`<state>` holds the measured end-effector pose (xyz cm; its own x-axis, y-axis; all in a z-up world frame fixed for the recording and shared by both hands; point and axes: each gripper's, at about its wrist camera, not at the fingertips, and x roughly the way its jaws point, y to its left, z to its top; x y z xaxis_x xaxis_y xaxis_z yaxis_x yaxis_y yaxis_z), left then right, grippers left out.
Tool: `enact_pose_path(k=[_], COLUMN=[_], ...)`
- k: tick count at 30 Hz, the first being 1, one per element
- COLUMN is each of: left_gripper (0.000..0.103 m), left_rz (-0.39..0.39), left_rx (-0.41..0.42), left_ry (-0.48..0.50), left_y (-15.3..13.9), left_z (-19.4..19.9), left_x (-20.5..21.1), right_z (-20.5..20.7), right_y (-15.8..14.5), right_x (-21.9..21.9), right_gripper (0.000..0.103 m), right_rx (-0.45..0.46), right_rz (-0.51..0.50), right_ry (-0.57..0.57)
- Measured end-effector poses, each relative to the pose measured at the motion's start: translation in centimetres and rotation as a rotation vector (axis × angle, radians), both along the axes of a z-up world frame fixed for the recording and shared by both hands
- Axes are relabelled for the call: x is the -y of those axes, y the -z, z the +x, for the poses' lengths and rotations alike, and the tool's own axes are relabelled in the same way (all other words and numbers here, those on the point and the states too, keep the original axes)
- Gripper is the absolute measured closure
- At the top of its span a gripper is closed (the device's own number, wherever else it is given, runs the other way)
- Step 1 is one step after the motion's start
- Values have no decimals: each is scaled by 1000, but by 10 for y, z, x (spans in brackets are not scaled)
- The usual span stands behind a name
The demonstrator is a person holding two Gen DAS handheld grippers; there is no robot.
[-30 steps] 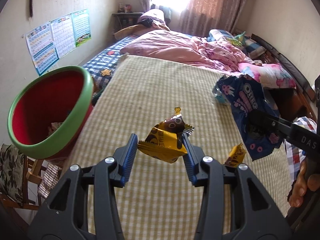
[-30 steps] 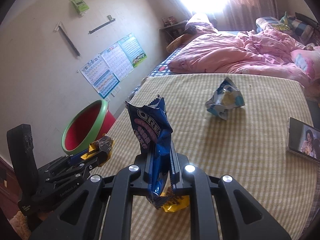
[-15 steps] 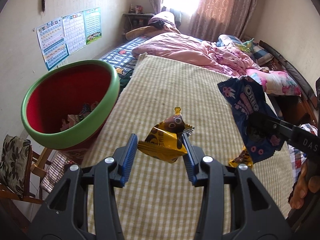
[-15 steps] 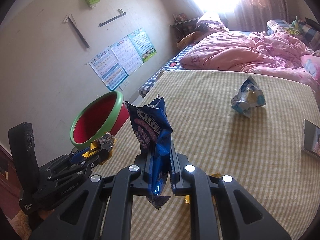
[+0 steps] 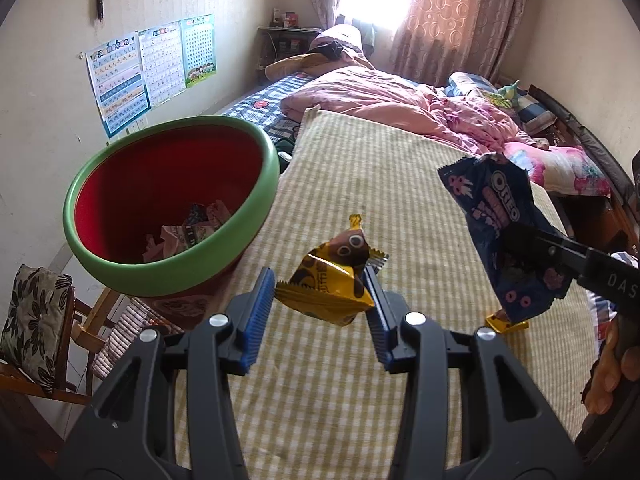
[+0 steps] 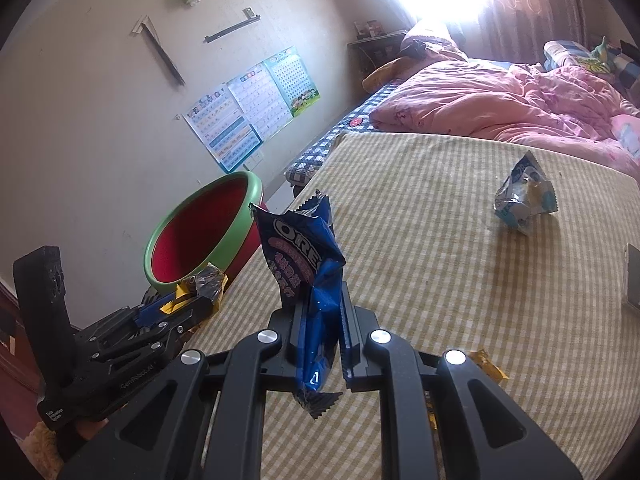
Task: Collect trash
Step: 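Lift both held wrappers and carry them over the red bucket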
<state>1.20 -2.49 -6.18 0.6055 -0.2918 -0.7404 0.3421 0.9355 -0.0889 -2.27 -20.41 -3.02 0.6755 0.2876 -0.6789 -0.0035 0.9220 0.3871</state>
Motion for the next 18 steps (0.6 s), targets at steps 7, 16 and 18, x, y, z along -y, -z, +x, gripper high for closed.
enact_pose_path(k=[7,16,18], left_gripper=[61,61,61], left_rz=[5,20,28], left_rx=[10,35,47], left_ry=[-17,-43,-54], left_y=[-2,-8,-10], left_z=[5,11,12], left_x=[-15,-35,-41], right_z=[12,23,26], right_y=[0,0,1], right_x=[-17,-39,-44], right_gripper=[90,89,89], right_rx=[-3,0,-2], right_rz=[-2,2,2], right_ry=[-18,-46,-54])
